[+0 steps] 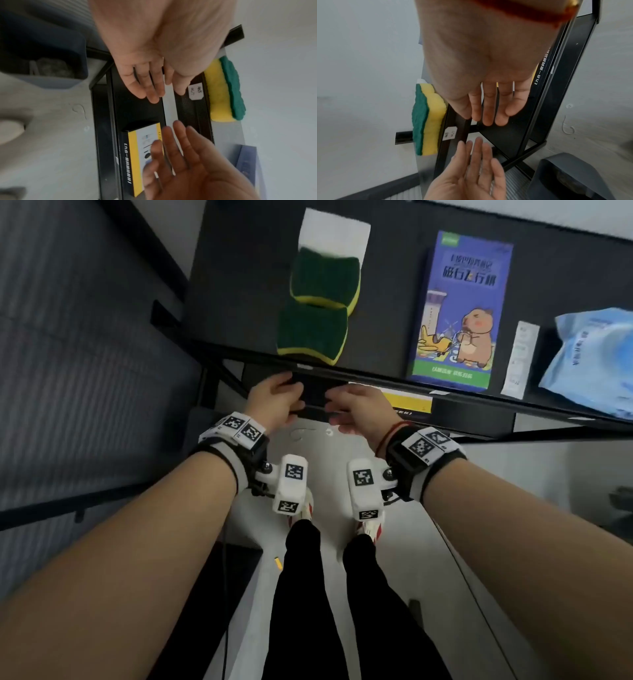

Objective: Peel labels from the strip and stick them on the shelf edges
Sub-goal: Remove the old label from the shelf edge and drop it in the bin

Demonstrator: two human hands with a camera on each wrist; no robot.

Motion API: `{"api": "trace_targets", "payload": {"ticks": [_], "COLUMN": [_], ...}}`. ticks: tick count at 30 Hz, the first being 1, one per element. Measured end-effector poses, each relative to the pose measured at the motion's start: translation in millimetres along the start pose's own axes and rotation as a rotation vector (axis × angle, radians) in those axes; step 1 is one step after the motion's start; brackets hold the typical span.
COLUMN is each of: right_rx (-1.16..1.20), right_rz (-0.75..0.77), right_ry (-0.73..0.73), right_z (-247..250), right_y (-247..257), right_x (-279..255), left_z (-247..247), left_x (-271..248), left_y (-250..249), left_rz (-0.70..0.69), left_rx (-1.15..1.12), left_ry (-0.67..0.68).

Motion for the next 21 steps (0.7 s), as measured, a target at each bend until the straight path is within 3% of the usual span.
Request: {"api": "trace_targets", "payload": {"ticks": [5, 11, 16, 21], "right_rx": [0.032, 0.050, 0.046, 0.062], "right_rz": [-0.026, -0.052, -0.059, -0.061], "right_ry": [-0.047, -0.055, -0.062, -0.077], "right_z": [-1, -5, -9, -8], "right_y": [-6, -8, -1, 0], "right_x": [12, 16, 20, 24], "left_z": [-2, 6, 1, -1], "left_x": [14, 19, 17, 15], "left_y": [5, 2, -4, -4], "left_rz": [0.025, -0.127, -0.236, -0.232], "left_rx": [-0.125, -0.031, -0.015, -0.026], "left_ry": [-0.011, -0.107, -0.093, -0.070]}}
Point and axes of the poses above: each hand's wrist, its own x-axis towards the middle knuckle, its own z-axis out of the back of the hand, y = z × x, the point moved 3 cm from there along x, towards the middle knuckle, and after that the axes turned 14 degrees about -x, right-handed, at the moved point
